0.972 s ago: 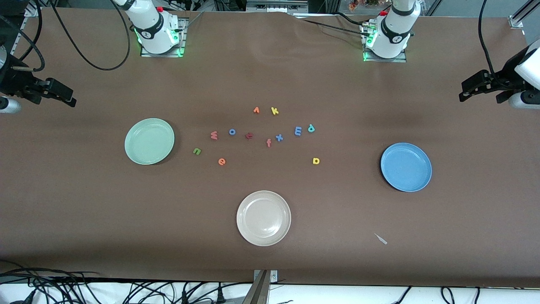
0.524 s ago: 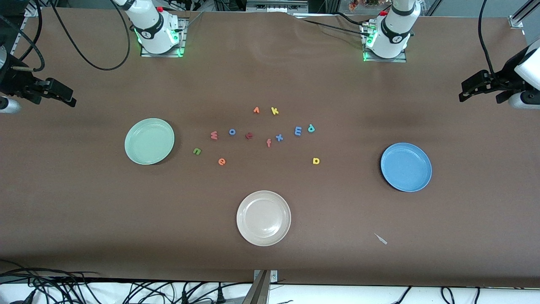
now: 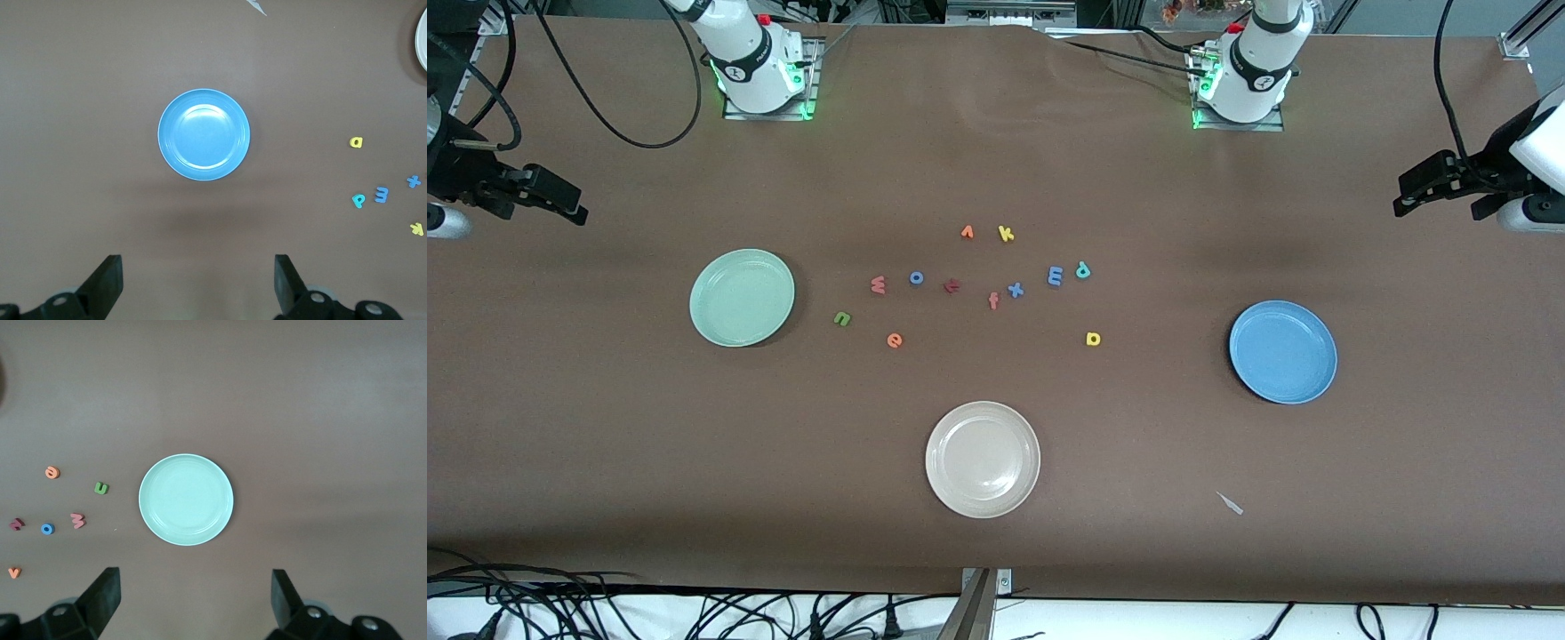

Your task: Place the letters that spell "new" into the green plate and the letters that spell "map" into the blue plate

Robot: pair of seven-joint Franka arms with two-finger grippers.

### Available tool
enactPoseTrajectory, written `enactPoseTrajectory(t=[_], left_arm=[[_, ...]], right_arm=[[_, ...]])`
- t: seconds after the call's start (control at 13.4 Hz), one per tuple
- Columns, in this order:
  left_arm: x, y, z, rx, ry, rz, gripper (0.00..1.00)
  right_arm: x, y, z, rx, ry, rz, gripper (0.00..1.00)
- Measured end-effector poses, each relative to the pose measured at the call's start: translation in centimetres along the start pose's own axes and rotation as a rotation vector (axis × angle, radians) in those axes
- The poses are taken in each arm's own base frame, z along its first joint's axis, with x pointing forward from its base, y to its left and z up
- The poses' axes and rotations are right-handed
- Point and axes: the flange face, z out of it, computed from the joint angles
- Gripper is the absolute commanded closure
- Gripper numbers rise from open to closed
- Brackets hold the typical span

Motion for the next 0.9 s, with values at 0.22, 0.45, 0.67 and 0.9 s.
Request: enactPoseTrajectory(t=[0.22,0.45,0.67,0.9], left_arm=[[0.6,0.3,0.3,-0.012,0.019,0.004,0.0],[1.2,1.0,0.7,-0.013,0.029,0.018,0.0],[1.4,1.4,0.9,-0.014,0.026,0.025,0.0],[3.2,3.7,4.6,-0.022,-0.042,0.064,0.0]], right_arm=[[0.0,0.0,0.1,0.0,-0.003,0.02,0.0],[0.2,-0.8,0.8,-0.003,-0.02,0.111,0.0],[0.6,-4.1,3.1,-0.016,-0.063,0.2,0.0],[1.4,-8.7,8.2,-0.039,-0.11,0.262,0.0]])
